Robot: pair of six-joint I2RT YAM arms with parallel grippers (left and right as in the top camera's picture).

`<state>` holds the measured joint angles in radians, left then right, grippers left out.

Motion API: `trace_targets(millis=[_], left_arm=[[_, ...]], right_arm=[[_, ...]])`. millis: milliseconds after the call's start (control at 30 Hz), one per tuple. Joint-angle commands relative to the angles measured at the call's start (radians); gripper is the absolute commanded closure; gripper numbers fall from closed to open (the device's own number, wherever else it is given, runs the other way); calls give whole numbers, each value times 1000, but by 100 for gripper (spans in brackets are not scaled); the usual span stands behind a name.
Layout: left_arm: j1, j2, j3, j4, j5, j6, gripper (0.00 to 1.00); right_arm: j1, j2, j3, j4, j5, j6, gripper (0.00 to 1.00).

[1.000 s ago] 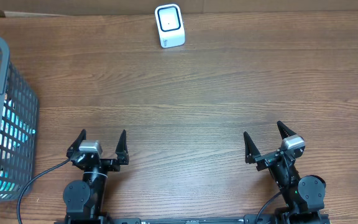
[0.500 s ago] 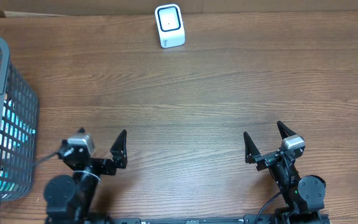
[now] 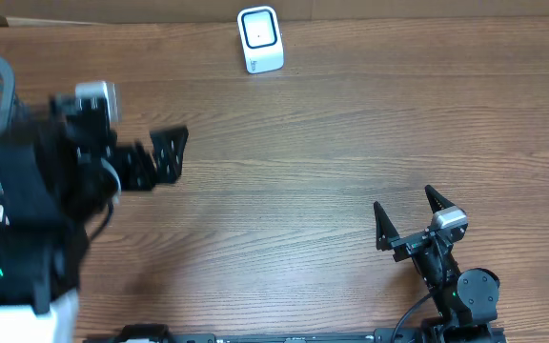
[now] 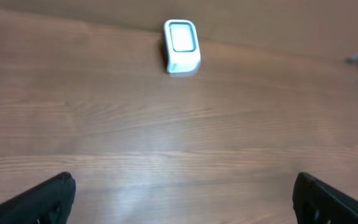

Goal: Scan the item barcode
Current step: 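Reach the left gripper into the grey basket and grasp the teal packet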

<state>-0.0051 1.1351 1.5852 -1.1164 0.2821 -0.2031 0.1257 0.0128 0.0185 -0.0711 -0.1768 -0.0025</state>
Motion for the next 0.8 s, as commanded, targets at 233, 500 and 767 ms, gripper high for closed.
trace_targets(millis=[233,500,767], left_arm=[[-2,348,385,-214,279,99,0],[212,381,482,-217,216,-103,6],[673,381,537,-224,182,-211,4]], right_arm=[[-3,-10,-10,6,1,3,0],[-3,-10,-10,5,0,3,0],[-3,-10,-10,5,1,3,0]])
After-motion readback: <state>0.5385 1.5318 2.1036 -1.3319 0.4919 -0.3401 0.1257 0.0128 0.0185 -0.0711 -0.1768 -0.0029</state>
